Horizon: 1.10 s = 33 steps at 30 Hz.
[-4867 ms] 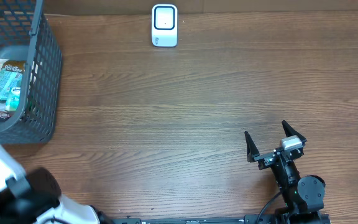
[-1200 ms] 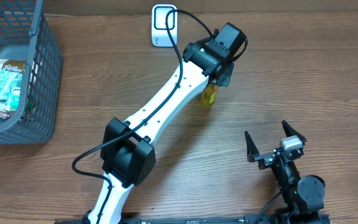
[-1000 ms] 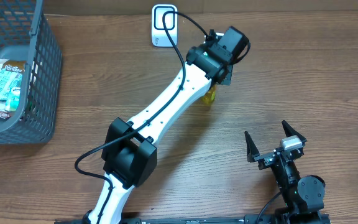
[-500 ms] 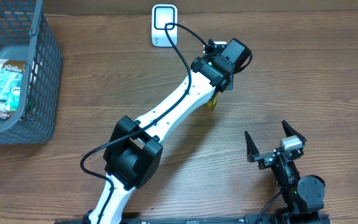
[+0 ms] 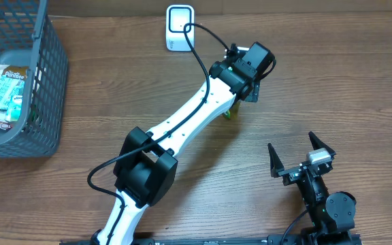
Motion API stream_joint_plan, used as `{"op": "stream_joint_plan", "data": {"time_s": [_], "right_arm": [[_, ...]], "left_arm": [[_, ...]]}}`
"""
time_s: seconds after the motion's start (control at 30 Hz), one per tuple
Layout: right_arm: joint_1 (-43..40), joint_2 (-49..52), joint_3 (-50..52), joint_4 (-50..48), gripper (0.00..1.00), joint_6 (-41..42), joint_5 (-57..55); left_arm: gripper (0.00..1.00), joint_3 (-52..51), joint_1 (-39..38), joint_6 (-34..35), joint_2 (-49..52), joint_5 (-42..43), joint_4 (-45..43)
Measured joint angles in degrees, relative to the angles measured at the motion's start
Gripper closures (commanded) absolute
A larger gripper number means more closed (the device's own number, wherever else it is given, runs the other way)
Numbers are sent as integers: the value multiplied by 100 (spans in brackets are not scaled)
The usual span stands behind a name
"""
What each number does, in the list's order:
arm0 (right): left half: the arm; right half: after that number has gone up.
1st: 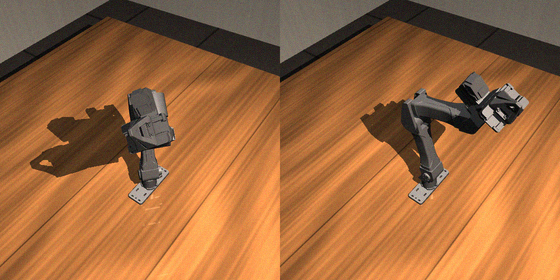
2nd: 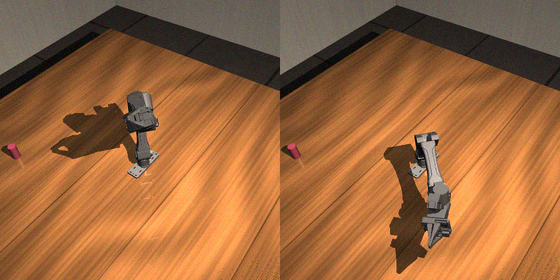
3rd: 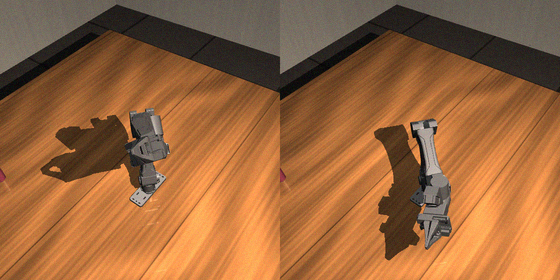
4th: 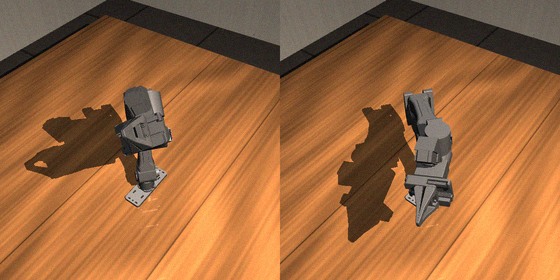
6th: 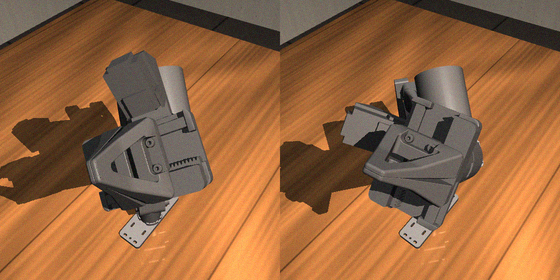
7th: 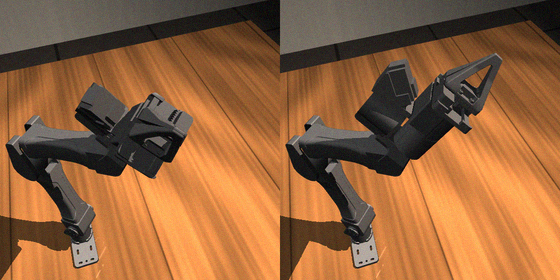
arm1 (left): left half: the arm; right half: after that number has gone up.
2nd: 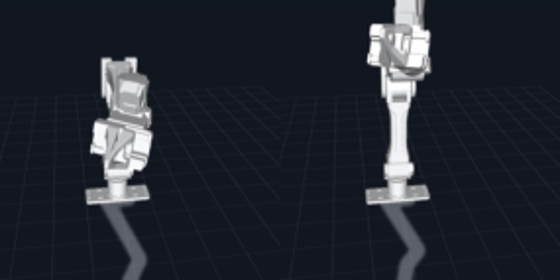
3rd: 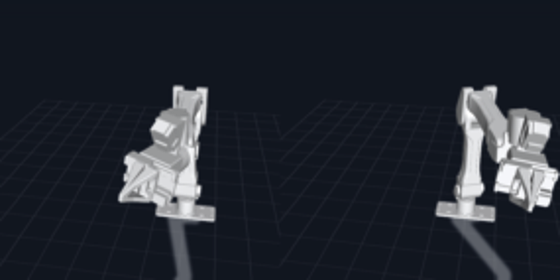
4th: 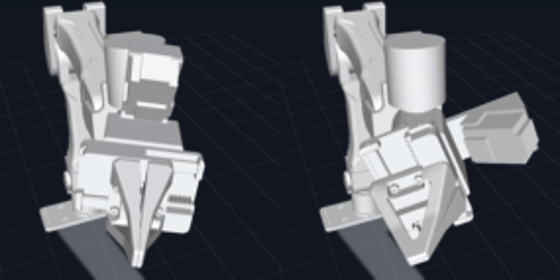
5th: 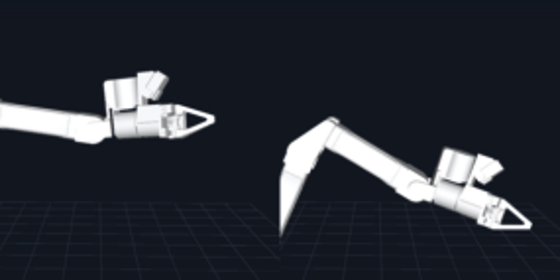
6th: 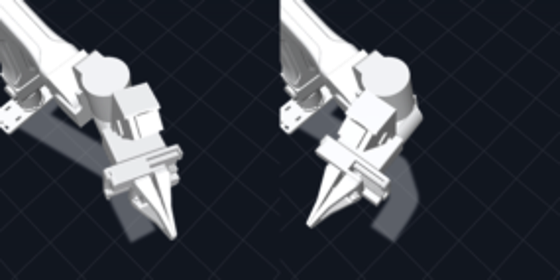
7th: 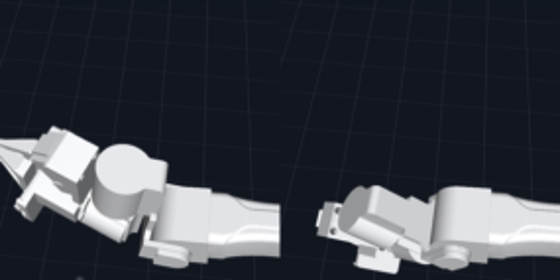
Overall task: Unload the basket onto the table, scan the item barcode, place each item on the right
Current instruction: 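Set the yellow bottle upright in front of the scanner, release, then return the left gripper to the basket and grasp the green-lidded jar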
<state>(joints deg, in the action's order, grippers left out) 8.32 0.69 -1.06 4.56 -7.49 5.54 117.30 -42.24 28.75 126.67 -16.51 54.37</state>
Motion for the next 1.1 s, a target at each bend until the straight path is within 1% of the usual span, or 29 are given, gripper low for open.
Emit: {"op": "stream_joint_plan", "data": {"time_s": [0.1,0.2,0.27,0.4,0.47,0.6,0.73,0.87,0.93,0.97,1.1], "right_arm": [[0,0,0,0,0,-2,0],[0,0,0,-2,0,-2,0],[0,0,0,2,0,-2,0],[2,0,0,-2,0,-4,0],[2,0,0,2,0,-2,0],[2,0,0,2,0,-4,0],[0,0,0,-2,0,0,0],[0,0,0,0,0,-2,-2],[0,0,0,2,0,-2,0],[0,0,0,0,0,-2,0],[0,0,0,0,0,-4,2]], "left_arm": [[7,560,28,-304,-15,0,264],[10,1226,101,-535,-142,0,673],[9,1652,212,-686,-330,-11,977],[6,2411,649,-844,-894,-192,1657],[5,2658,997,-890,-1268,-337,1928],[6,2817,1908,-876,-2013,-544,2430],[5,2855,3112,-748,-2503,-669,2959],[4,2859,4286,-592,-2605,-680,3373],[11,2857,5014,-407,-2579,-577,3617],[12,2857,5171,-328,-2573,-546,3674],[7,2769,6249,76,-2562,-404,3823]]}}
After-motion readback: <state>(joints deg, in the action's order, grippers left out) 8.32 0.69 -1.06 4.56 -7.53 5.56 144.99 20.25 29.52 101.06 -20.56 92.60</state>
